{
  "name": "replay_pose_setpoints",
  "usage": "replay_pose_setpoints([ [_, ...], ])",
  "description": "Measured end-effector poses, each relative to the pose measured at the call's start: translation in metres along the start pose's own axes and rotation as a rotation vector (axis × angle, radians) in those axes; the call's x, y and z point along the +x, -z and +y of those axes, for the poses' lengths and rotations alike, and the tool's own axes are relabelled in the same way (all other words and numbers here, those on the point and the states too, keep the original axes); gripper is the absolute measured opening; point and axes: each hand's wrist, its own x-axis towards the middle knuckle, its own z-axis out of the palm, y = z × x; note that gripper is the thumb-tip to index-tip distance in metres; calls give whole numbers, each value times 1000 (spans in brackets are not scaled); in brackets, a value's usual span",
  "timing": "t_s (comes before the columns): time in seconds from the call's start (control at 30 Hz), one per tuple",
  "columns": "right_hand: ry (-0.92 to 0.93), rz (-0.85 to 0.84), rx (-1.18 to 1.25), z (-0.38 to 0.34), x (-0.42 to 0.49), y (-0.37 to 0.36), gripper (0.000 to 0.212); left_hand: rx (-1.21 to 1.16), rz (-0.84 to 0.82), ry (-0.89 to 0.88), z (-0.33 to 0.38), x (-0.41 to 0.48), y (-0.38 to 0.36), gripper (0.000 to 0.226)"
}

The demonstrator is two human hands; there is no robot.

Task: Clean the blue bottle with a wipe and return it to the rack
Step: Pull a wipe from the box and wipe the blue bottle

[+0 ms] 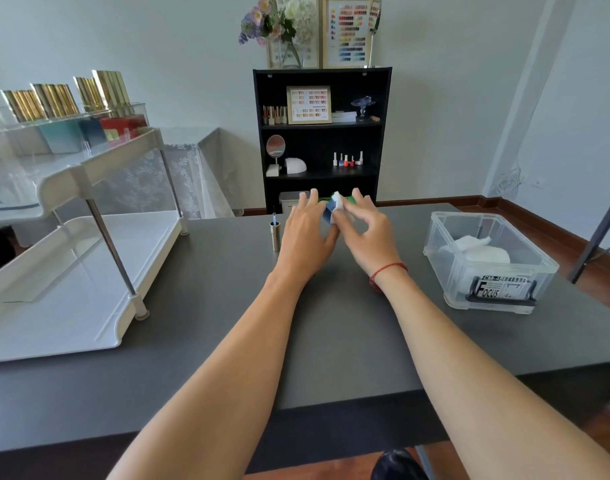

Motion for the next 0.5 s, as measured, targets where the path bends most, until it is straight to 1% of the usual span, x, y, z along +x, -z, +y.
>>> replay_pose_setpoints([
  [0.1,35,14,26,-1,2,5,36,-39,32,-51,0,1,-1,41],
  [0.2,107,63,31,-2,5,8,33,-58,97,-103,0,3,-4,40],
  [0.27,149,118,31,-1,7,7,31,-36,133,-111,1,4,-6,37],
  [0.33,153,151,28,-1,8,6,29,-24,139,-86,1,5,-7,35],
  [0.4,139,146,45,-2,7,4,30,-29,131,-74,0,6,-7,34],
  [0.5,90,57,73,-6,4,2,34,-30,106,-71,-2,5,-6,35],
])
